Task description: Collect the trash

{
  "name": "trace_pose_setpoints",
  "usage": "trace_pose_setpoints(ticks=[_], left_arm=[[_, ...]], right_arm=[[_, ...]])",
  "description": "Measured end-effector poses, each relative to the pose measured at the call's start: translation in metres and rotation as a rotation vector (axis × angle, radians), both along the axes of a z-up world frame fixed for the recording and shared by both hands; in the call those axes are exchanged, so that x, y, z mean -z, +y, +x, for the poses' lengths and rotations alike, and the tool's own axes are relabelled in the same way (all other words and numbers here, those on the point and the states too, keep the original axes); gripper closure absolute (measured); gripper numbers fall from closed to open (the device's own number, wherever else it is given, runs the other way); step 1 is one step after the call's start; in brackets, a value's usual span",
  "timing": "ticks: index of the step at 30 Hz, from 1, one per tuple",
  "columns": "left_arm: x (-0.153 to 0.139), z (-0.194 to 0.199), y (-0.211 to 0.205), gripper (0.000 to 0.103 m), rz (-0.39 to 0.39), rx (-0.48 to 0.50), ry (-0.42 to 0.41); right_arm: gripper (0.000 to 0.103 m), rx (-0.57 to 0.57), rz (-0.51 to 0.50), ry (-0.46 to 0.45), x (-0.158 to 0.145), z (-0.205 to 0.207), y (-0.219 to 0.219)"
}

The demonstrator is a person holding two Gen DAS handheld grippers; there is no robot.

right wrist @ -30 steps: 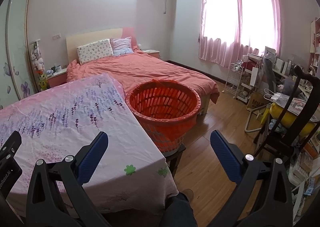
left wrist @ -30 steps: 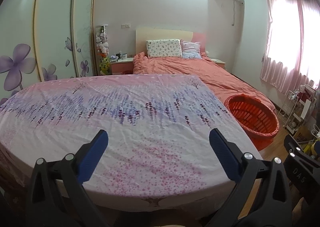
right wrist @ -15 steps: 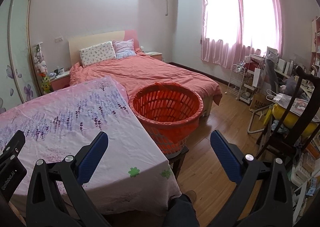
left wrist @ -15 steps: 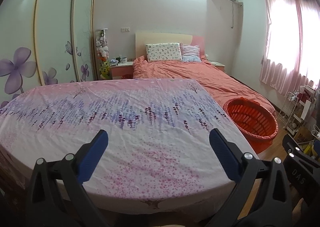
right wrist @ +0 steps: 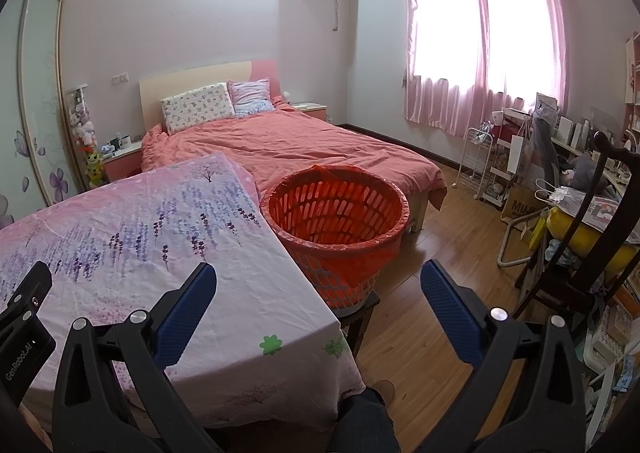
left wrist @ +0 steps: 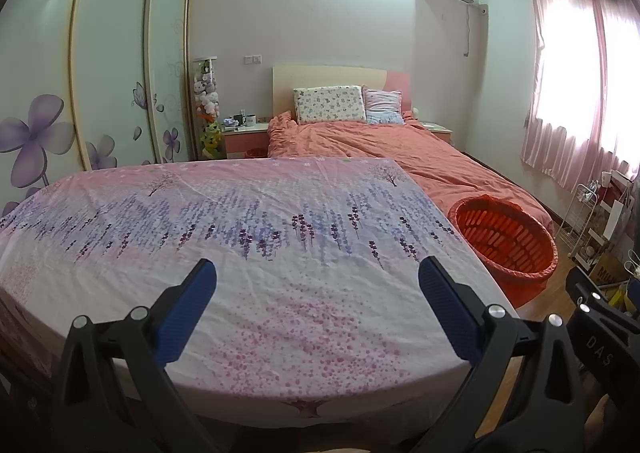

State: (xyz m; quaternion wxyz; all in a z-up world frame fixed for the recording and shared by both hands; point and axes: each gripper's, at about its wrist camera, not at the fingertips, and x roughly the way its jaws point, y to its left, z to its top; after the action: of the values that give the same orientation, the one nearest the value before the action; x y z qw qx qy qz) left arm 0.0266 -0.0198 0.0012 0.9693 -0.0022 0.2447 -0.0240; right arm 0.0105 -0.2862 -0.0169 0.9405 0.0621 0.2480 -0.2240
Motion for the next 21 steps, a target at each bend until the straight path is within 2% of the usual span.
trace_pose_setpoints(ticks=[21], left_arm=[[-0.0008, 0.0005, -0.0007, 0.004, 0.0, 0.001, 0.001]], right_arm=[[0.002, -0.001, 0.001, 0.001, 0.0004, 0.0, -0.0002]])
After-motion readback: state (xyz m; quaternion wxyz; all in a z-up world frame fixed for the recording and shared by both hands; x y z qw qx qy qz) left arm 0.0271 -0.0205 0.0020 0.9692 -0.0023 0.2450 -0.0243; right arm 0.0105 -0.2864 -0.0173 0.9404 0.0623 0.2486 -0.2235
